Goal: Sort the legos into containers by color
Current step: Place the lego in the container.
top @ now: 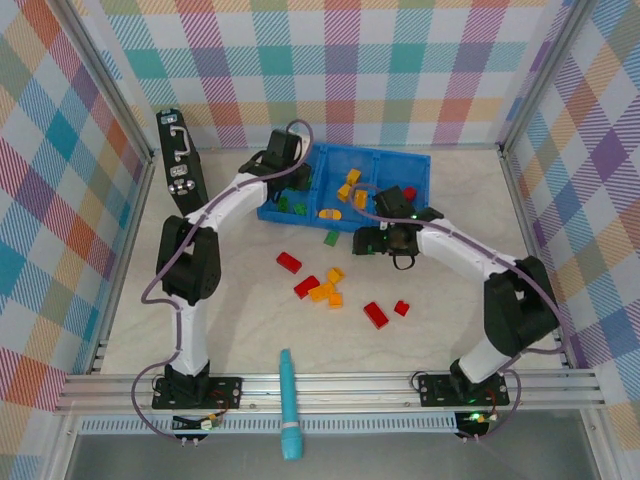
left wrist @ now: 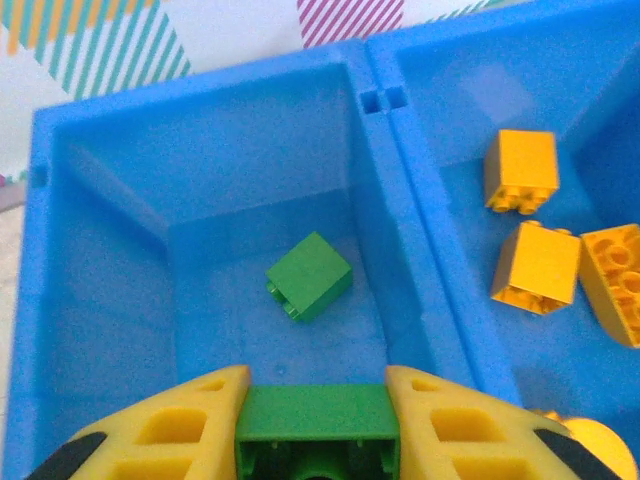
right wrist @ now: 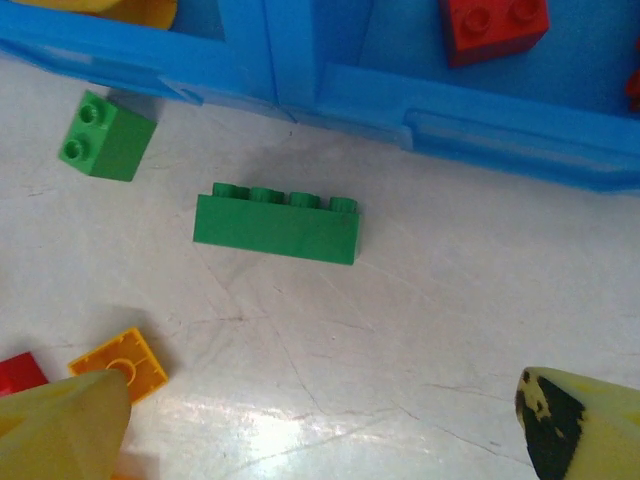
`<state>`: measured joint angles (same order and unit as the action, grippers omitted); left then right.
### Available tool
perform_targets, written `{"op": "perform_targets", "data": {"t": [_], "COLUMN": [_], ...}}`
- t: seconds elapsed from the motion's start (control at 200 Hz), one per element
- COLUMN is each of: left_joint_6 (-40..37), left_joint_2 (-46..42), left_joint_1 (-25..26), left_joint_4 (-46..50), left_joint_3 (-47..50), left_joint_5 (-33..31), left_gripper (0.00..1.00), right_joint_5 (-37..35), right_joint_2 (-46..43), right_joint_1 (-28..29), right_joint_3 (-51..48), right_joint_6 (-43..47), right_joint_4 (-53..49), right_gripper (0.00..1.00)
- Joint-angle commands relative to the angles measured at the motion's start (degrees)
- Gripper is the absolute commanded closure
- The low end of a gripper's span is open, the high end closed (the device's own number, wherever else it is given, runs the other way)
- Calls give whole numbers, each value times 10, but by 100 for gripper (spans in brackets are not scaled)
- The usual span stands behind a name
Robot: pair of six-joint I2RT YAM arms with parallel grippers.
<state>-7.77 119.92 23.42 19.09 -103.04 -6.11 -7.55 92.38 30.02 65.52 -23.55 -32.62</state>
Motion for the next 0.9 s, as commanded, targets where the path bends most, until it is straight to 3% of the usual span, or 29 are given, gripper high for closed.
{"op": "perform_targets", "data": {"t": [0.0, 0.29, 0.605, 0.895], "left_joint_6": [24, 49, 62, 68], "left_joint_2": [24, 67, 67, -2], "left_joint_1": [-12, -16, -19, -21], "left_joint_4": [-23, -51, -57, -57], "left_joint_3": [-33, -59, -72, -35], "left_joint_5": [-4, 16, 51, 85], "left_gripper": [86, 66, 50, 47], "right_joint_5": [-23, -28, -29, -42], "right_joint_2": [30, 91, 141, 183], "right_joint_1": [12, 18, 19, 19], "right_joint_3": [24, 47, 81, 115], "right_joint_6": [-30, -40, -38, -28], "right_joint_4": [5, 10, 17, 11], "right_gripper": [1, 1, 1, 1]}}
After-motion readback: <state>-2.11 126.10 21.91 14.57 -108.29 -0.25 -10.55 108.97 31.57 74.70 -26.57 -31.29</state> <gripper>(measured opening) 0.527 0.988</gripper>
